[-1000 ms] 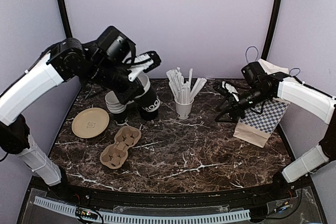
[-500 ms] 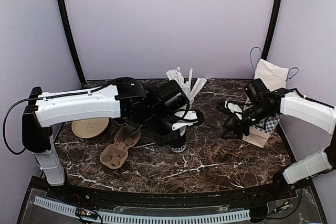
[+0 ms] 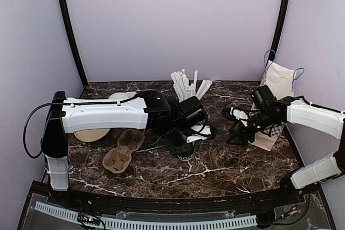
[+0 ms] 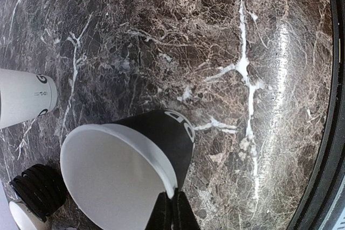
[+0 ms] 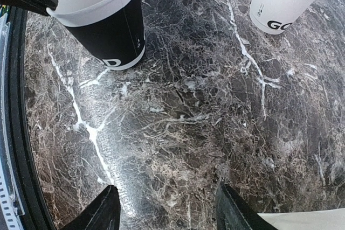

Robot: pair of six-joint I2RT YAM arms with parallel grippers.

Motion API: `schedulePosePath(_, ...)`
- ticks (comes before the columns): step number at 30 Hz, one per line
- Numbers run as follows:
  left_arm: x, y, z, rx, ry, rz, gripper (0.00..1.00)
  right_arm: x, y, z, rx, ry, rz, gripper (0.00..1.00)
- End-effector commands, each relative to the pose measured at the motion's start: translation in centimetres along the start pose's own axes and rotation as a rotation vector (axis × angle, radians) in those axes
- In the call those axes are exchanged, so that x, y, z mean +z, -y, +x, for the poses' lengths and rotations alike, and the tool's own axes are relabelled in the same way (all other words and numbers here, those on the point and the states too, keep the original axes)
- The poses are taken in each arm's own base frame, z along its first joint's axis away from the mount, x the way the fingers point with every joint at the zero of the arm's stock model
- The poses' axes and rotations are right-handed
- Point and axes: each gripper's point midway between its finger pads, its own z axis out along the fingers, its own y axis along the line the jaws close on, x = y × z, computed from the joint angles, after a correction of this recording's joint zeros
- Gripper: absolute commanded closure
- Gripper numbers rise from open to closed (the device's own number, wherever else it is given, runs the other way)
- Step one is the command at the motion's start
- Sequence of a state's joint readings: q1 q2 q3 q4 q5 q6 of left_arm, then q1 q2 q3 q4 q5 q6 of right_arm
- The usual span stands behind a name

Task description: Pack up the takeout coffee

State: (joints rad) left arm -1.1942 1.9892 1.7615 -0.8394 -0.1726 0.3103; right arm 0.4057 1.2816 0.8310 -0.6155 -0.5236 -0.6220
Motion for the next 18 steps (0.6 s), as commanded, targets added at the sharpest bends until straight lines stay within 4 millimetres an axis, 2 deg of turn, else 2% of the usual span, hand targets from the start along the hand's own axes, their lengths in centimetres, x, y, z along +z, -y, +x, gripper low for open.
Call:
schedulePosePath(1,0.0,0.4,-0.2,0.024,-0.010,0.018,0.92,0.4,0.2,-0.4,0.004,0.017,-0.005,0.39)
schedulePosePath(5,0.0,0.7,-0.1,0.027,-0.016,0.021,0.79,0.6,0.0,-0.2,0.011,0.013,-0.024,0.39)
schedulePosePath(9,-1.5,1.1,-1.2,0.015,0.015,0.048,0.67,0.4,0.0,-0.5,0.009,0.018,-0.028,0.39)
schedulePosePath(13,-4.9,0.9,-2.5,-0.007,0.107,0.066,0.59,-0.8,-0.5,-2.5,0.007,0.045,-0.067,0.36)
schedulePosePath(15,-8.0,-0.3,-3.2,-0.033,0.190,0.037,0.57,-1.4,-1.2,-3.6,0.004,0.038,-0.123,0.35)
schedulePosePath(17,-10.0,-1.3,-3.0,-0.072,0.230,0.024,0.55,-1.6,-1.3,-4.5,0.001,0.025,-0.145,0.36)
schedulePosePath(18,-10.3,-2.7,-2.5,-0.118,0.233,0.006,0.53,-1.7,-1.3,-5.0,-0.012,0.022,-0.146,0.36)
